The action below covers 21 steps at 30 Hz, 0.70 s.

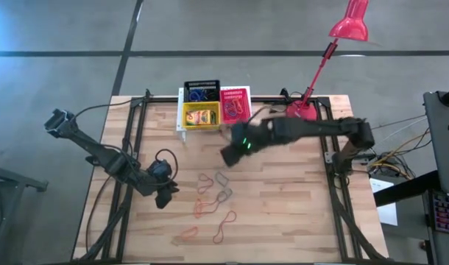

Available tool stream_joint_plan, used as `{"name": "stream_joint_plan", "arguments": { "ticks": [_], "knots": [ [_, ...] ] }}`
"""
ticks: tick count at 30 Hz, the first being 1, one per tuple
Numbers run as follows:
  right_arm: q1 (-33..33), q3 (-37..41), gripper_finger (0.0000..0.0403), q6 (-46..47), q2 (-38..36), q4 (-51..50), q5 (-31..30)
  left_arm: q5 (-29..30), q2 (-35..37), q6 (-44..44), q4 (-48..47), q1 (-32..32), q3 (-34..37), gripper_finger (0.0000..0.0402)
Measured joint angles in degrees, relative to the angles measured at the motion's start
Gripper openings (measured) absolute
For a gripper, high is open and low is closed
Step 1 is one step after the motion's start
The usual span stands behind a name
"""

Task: Pick & Place Office Desk Supplies
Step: Put the orange rubber band into the red basket on the shelf

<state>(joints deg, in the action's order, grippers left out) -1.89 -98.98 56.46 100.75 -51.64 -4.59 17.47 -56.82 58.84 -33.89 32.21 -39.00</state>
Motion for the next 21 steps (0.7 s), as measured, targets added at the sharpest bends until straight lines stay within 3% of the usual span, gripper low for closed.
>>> {"name": "stream_joint_plan", "arguments": {
  "ticks": [13, 21],
  "knots": [
    [19.6, -5.2, 0.0008, -21.4, 0.8, 3.7, -0.6, 2.4, 0.0, 6.3, 1.6, 0.0, 0.0, 0.0124],
    [26.4, -5.5, 0.0008, -28.0, 4.1, 4.2, -0.7, 4.7, 0.0, 10.9, 1.6, -0.1, 0.0, 0.0124]
  ]
}}
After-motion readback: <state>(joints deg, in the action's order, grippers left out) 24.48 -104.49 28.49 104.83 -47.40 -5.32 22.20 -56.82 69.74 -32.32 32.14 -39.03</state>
